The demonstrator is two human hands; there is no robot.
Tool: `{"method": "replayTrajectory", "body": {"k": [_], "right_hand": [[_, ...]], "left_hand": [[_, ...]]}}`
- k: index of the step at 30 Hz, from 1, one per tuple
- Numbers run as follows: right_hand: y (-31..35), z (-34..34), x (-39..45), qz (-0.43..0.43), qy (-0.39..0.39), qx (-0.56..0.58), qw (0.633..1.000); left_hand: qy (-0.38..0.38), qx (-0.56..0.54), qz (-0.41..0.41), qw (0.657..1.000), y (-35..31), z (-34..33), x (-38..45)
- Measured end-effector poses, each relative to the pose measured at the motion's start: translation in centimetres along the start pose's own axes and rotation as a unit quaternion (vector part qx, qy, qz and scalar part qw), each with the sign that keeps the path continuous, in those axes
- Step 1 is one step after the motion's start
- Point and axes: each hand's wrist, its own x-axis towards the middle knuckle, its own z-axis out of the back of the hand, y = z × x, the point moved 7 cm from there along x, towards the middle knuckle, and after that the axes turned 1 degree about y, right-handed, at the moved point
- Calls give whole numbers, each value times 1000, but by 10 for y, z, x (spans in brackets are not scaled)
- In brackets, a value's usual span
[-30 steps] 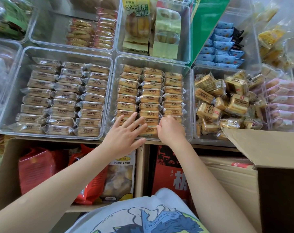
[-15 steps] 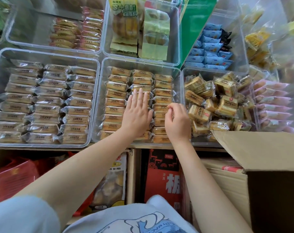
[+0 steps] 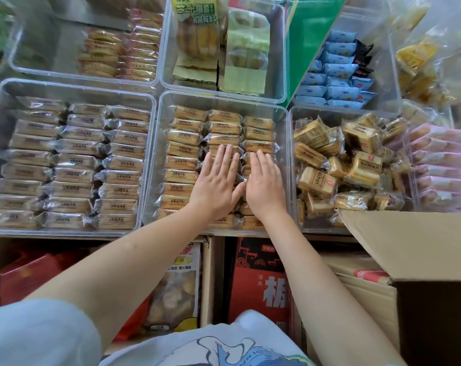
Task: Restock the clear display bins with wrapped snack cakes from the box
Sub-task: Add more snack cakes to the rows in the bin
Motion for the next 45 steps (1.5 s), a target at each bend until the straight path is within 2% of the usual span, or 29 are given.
{"method": "replayTrajectory", "body": {"k": [3,7,10,14,20,24,26,28,30,32,35,38,40,43,45], "right_hand": [[-1,7,1,-19,-15,0,1000],[2,22,5,-8,-71,32,997],[10,15,18,30,-55,51,997],[6,-9,25,28,1,3,1000],[2,-15,29,25,29,-22,999],[10,1,28,10,1,39,999],[20,10,33,18,-29,37,999],[37,12,47,37,-27,22,999],[56,11,66,61,-6,-11,998],[65,3,77,70,26,-55,996],[60,-12,75,64,71,-116,989],[64,-12,78,41,88,-132,986],[76,5,88,22,55,-114,992],[102,40,105,48,-91,-73,992],[117,45,119,54,-104,-88,989]], "left_hand": [[6,-33,1,999,2,10,-2],[-46,-22,45,998,22,29,5],[-18,4,78,997,37,26,18],[-14,17,59,998,30,15,17],[1,7,61,998,31,13,19],[-20,-73,66,995,49,25,16],[-39,-77,107,991,76,36,12],[-16,-41,129,991,95,45,14],[4,51,104,993,97,50,24],[14,95,88,991,98,55,31],[31,74,66,995,110,61,32],[19,65,30,997,122,64,25],[-8,46,31,998,127,62,14],[-72,-20,90,993,137,59,-2],[-66,-54,133,987,143,55,-6]]}}
